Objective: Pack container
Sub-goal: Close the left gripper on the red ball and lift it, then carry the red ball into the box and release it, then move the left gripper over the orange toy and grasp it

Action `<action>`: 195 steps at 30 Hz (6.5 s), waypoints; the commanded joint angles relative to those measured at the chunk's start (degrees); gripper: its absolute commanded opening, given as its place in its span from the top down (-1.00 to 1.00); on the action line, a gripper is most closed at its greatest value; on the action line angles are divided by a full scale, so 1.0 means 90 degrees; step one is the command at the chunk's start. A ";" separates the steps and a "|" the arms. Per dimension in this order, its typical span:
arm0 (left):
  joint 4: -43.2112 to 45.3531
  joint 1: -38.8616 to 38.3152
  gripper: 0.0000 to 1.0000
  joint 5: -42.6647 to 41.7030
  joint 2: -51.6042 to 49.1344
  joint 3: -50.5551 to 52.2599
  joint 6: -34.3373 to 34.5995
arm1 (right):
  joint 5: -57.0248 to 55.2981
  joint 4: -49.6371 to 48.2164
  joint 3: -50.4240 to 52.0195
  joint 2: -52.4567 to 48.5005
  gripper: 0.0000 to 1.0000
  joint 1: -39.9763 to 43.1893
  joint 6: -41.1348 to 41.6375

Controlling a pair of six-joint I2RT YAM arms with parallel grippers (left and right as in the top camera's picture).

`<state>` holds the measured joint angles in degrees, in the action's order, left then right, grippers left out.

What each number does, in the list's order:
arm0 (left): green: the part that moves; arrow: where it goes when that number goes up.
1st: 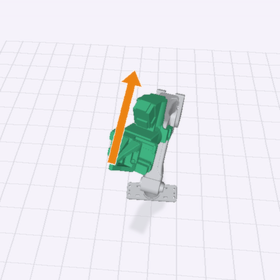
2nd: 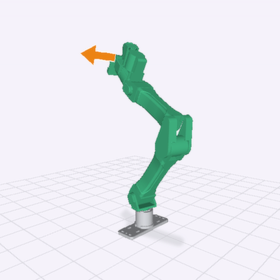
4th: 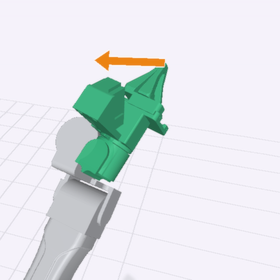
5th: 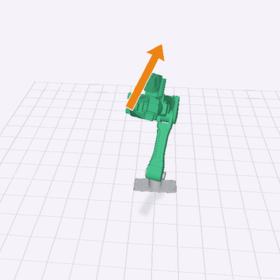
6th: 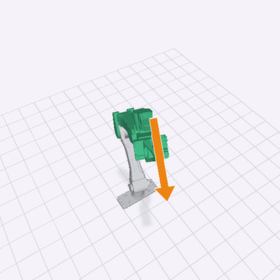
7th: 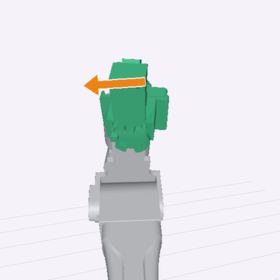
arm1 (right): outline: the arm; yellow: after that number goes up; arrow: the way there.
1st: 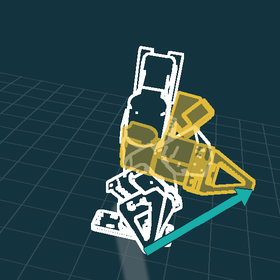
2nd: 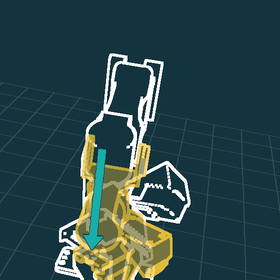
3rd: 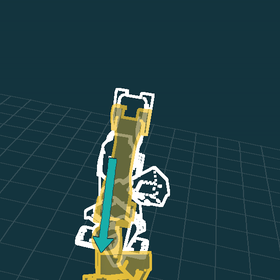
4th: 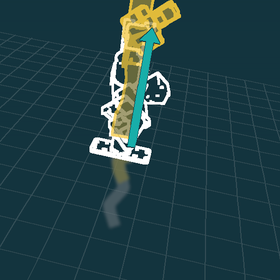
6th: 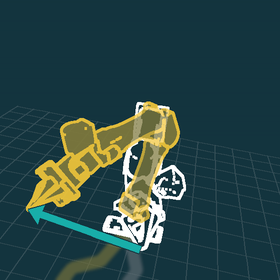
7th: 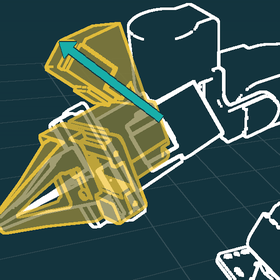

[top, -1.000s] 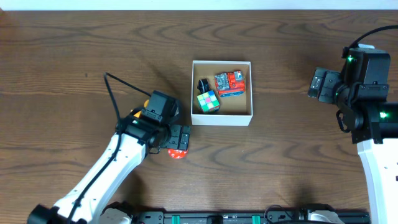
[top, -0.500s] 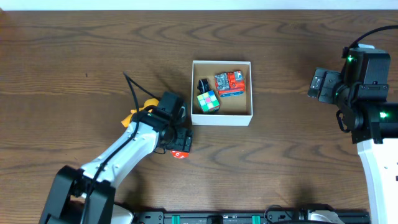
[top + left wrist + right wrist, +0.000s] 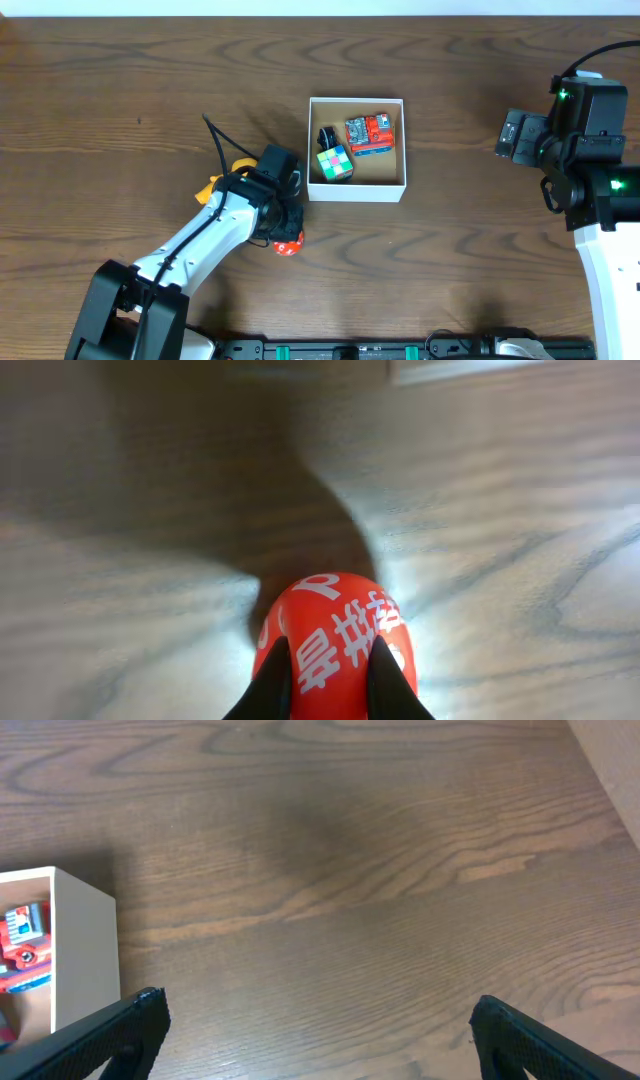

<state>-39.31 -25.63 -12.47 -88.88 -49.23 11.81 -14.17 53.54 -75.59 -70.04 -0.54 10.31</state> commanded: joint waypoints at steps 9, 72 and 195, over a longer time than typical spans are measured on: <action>-0.1209 0.0058 0.88 0.0457 0.1248 -0.0840 0.0379 | -0.0063 0.0010 -0.0063 -0.0010 -0.98 0.0053 0.0090; 0.5010 -0.0185 -0.52 0.1348 -0.1375 -0.1659 -0.2693 | -0.0063 0.0010 -0.0066 -0.0010 -0.98 0.0053 0.0090; -0.0976 0.2144 -0.96 0.1256 0.0566 -0.1639 -0.2756 | -0.0063 0.0010 -0.0063 -0.0010 -0.98 0.0053 0.0090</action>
<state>-47.66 -7.11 3.64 -81.58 -64.10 -8.36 -14.17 53.56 -75.59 -70.11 -0.54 10.31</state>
